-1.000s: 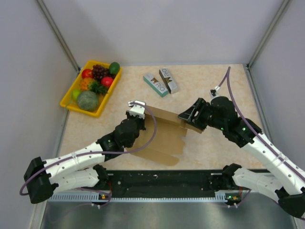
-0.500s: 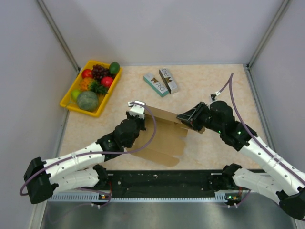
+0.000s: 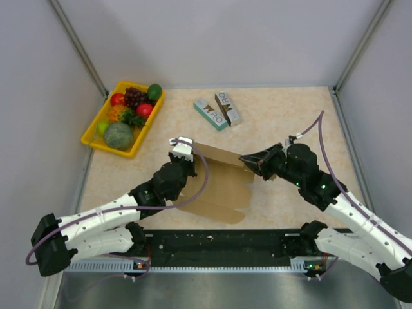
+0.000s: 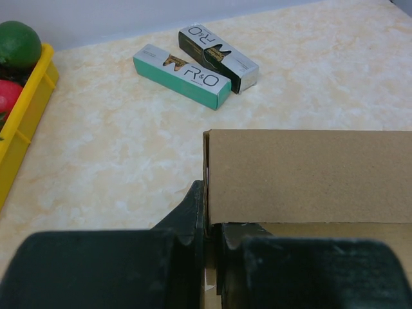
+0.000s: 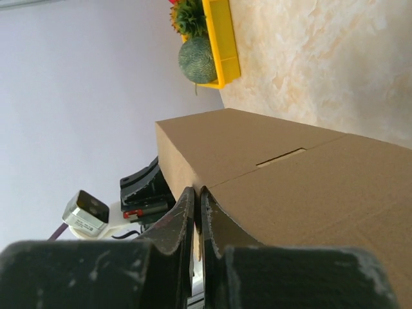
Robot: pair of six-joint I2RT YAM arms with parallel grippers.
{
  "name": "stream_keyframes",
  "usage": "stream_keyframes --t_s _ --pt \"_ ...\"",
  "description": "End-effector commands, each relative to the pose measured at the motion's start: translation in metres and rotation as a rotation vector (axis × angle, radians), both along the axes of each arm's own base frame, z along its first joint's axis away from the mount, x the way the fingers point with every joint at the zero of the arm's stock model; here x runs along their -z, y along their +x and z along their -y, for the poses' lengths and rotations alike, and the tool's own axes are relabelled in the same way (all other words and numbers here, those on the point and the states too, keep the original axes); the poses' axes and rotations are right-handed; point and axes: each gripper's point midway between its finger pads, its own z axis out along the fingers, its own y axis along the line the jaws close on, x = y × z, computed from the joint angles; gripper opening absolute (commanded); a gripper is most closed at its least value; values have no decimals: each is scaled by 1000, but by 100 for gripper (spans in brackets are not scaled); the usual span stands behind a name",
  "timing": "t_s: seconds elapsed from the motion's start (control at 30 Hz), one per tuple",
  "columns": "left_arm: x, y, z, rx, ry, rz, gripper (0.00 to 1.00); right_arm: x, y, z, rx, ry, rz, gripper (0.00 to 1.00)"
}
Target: Fold the paper box
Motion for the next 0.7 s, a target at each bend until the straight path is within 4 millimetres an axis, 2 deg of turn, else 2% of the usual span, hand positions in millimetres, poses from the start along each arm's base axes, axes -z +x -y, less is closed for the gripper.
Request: stream_keyframes --t_s 0.0,0.13,0.17,0.23,0.27,0.33,0.37,0.4,0.47,0.5,0.57,0.67 --pt "-15 0 5 3 -87 26 0 -23 2 -1 31 93 42 0" --pt "-14 0 6 4 -101 17 0 -33 1 -10 -29 102 117 0" --pt "-14 0 7 0 -112 12 0 -29 2 -14 -63 71 144 0" --pt "-13 0 7 -4 -119 0 0 -34 -3 -16 -116 44 219 18" --pt "-8 -1 7 -8 -113 -20 0 -26 -6 -12 -147 -34 258 36" --pt "-5 1 5 -33 -112 -37 0 -31 -11 -2 -158 -108 321 57" --pt "-2 2 4 -52 -115 -52 0 -28 -14 2 -180 -162 358 64" --pt "0 3 -1 -76 -98 -63 0 -24 -17 10 -190 -202 358 64" --pt "1 4 -4 -100 -98 -76 0 -29 -26 16 -245 -268 429 69" --pt "0 5 -6 -106 -99 -81 0 -24 -30 22 -261 -306 427 69" --pt "0 7 -8 -118 -115 -90 0 -32 -43 25 -323 -340 521 69" --pt "-4 9 -12 -152 -121 -95 0 -29 -56 30 -377 -382 579 67"
